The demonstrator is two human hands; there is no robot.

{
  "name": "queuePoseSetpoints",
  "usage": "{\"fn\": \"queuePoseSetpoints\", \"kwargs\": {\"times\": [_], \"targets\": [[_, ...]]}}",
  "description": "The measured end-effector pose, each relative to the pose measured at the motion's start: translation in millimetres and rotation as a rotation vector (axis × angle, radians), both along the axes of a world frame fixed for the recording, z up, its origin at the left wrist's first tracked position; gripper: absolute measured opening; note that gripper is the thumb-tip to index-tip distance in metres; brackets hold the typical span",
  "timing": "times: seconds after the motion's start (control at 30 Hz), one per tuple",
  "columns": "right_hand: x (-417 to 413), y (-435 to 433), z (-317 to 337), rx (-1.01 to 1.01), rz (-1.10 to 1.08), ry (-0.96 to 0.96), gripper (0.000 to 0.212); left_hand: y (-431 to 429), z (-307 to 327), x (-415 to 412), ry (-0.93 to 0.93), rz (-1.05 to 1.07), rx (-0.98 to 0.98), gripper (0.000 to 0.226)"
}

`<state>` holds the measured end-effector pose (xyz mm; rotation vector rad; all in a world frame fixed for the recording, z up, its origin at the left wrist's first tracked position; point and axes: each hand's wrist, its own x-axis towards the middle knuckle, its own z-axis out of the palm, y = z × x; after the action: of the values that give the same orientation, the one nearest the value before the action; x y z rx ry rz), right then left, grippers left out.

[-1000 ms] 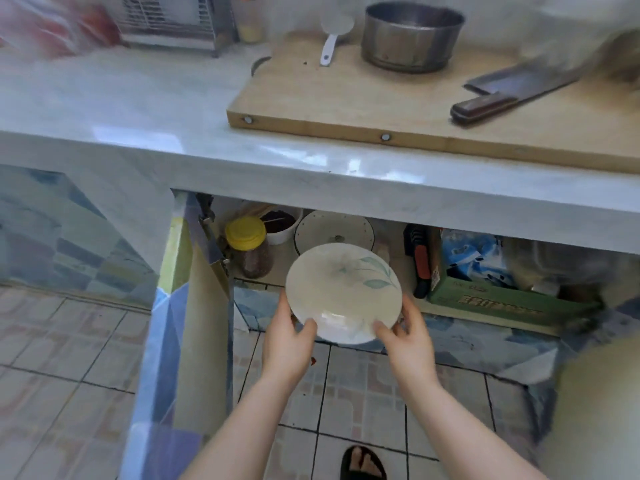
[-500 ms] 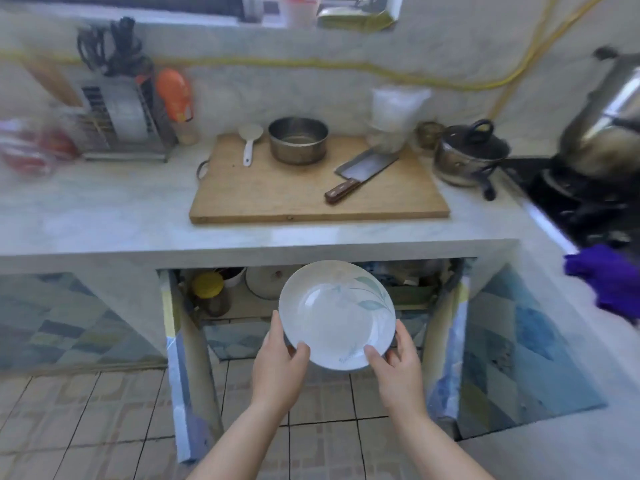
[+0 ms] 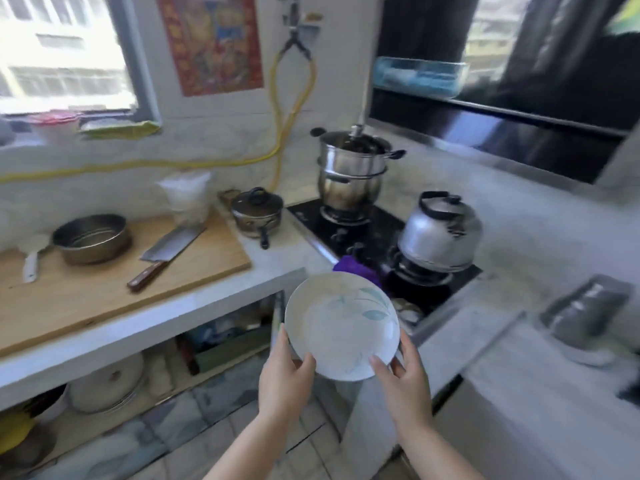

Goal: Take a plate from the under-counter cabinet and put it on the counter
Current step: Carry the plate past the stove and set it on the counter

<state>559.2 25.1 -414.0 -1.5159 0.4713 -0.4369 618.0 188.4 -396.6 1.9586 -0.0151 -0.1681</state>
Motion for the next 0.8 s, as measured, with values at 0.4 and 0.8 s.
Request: {"fn": "queuePoseSetpoints", "kwargs": {"times": [0.4,0.8], "targets": [[-175,-235,21,0.037,-0.385,-0.038,0.056,-272,13,-113,0.023,-0.376,0.013,0.059],[-321,-357,-17,0.150,-0.765,0.007,0.065,-440,-13,-221,0.086,-0.728,0.122,0.058]]}}
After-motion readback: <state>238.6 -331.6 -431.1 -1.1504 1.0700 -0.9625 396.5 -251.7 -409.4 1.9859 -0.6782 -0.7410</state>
